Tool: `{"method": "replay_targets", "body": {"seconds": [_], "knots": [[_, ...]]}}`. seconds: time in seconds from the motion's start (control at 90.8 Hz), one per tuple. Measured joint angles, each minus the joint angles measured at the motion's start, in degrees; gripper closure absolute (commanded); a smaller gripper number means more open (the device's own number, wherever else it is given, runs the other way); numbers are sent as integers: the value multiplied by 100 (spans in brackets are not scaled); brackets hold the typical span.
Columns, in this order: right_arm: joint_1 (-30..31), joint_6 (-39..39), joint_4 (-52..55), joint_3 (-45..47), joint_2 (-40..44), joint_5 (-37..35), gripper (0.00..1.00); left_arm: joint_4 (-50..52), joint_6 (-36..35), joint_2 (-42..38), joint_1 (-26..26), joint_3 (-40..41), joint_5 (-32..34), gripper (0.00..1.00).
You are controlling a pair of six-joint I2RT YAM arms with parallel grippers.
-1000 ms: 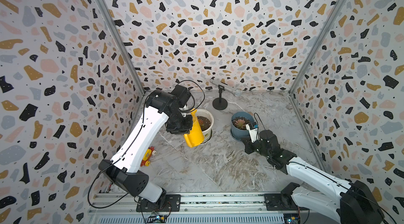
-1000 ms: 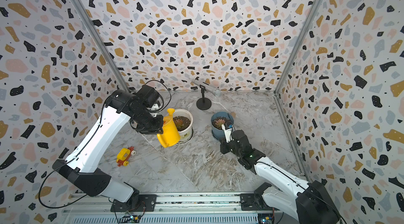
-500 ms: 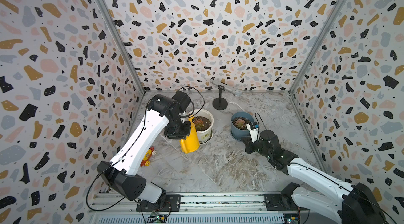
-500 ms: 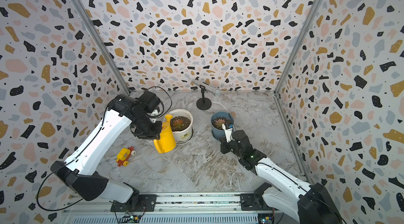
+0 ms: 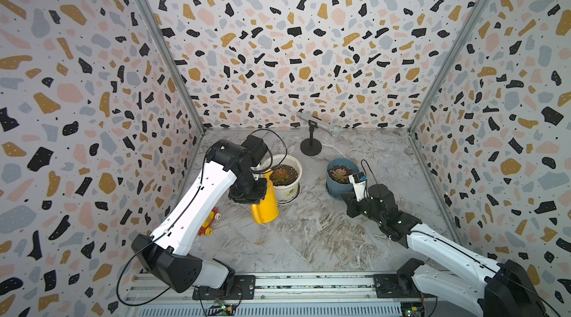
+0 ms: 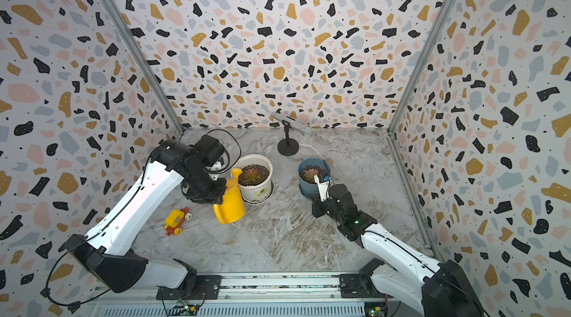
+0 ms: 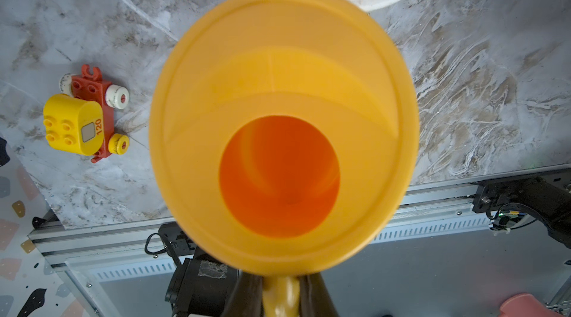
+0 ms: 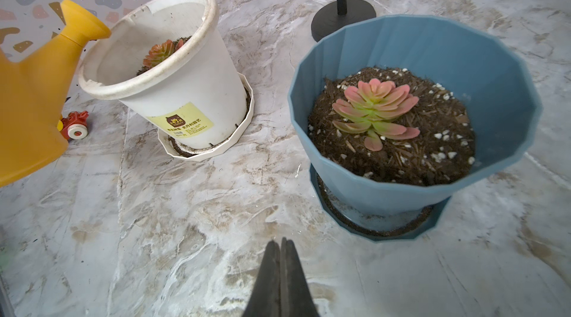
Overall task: Water the succulent around the soil edge
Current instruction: Water the soil of the potted plant with water.
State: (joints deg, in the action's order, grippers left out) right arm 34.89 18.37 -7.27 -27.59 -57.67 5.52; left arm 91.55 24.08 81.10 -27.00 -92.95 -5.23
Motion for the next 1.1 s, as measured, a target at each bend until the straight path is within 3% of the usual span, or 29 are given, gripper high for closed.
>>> {"method": "replay_targets", "body": {"seconds": [0.639, 1.101], "knots": [[0, 0, 0, 0, 11, -17, 100, -13, -96, -433, -48, 514, 0, 100], [0, -4, 0, 0, 11, -20, 100, 0, -74, -719, -588, 623, -116, 100]]}}
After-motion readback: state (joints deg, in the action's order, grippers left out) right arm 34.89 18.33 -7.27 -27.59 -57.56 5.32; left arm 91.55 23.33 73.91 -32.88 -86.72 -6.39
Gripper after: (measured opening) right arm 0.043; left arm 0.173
